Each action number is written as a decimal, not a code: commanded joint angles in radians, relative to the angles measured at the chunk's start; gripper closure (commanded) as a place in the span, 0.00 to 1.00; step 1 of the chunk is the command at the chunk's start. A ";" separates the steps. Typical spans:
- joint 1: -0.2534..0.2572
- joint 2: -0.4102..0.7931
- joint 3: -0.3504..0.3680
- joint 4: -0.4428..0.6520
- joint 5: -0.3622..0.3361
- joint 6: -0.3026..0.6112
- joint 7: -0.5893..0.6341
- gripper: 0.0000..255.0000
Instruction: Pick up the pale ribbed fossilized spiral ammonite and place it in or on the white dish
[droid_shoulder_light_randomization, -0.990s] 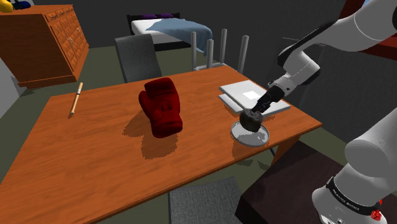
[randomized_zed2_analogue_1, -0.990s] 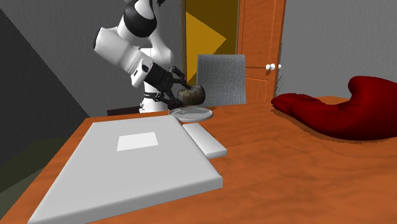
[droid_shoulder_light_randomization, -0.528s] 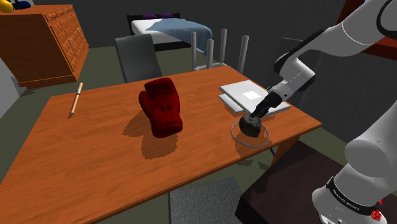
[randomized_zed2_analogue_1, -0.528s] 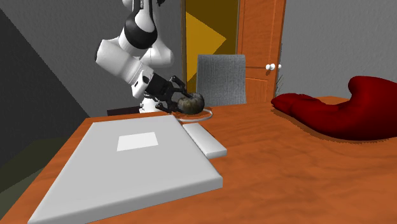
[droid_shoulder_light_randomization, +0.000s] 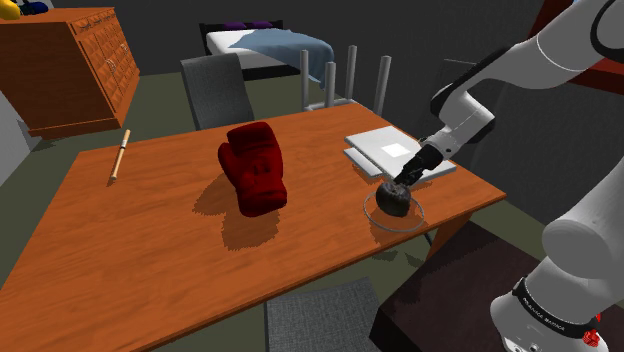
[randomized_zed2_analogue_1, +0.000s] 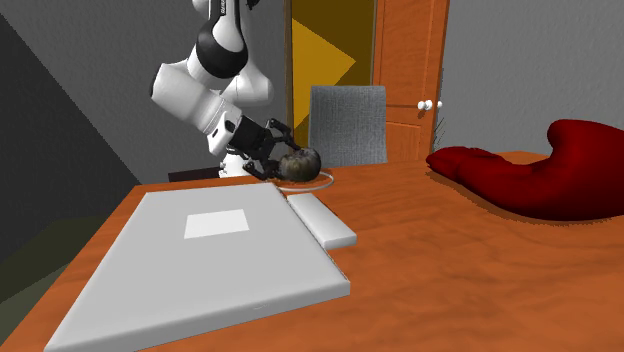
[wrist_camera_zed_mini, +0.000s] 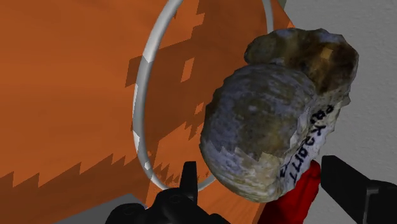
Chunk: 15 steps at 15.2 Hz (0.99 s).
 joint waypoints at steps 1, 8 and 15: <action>0.000 0.000 0.000 0.000 0.000 0.001 0.000 0.00; -0.050 -0.031 -0.050 0.050 -0.088 -0.096 0.032 0.00; -0.050 -0.031 -0.050 0.050 -0.088 -0.096 0.032 0.00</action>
